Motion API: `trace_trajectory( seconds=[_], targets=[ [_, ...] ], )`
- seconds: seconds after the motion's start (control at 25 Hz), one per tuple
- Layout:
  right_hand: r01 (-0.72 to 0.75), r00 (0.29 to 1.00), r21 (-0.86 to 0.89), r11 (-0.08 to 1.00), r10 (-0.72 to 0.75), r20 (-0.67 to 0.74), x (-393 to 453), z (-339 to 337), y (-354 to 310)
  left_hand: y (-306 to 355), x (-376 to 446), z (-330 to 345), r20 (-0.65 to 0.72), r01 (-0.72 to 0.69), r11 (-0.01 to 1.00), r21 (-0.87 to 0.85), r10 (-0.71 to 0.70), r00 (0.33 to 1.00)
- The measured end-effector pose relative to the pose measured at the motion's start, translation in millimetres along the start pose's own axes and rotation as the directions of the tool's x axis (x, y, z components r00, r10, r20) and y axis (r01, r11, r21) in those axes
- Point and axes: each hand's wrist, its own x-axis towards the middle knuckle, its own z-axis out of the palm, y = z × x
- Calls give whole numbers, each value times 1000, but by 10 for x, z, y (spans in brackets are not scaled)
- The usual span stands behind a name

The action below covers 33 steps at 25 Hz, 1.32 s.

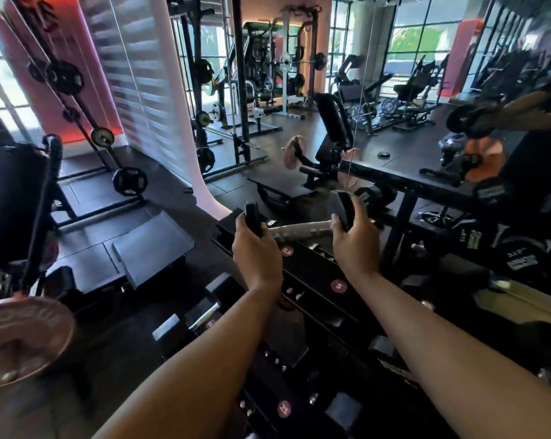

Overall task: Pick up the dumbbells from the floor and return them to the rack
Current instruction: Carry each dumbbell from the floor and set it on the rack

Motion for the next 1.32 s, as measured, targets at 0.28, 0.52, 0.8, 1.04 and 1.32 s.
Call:
trace_trajectory(
  seconds=[0.28, 0.52, 0.8, 1.04, 1.32],
  targets=[
    [-4, 986, 48, 999, -5, 168, 1082, 1706, 515, -790, 1498, 788, -66, 154, 988, -11, -154, 986],
    [71, 905, 44, 997, -83, 417, 1831, 3161, 876, -1634, 2529, 1359, -211, 355, 934, -32, -353, 911],
    [30, 849, -95, 995, 25, 527, 2093, 4209, 1340, -2441, 3164, 1870, -221, 477, 879, 19, -462, 859],
    [38, 826, -134, 990, 45, 562, 2171, 4648, 1670, -2762, 3300, 2189, -226, 564, 825, 42, -542, 810],
    [24, 843, -89, 996, 28, 537, 2082, 4595, 1800, -2757, 3178, 2216, -226, 546, 837, 39, -525, 820]
  ],
)
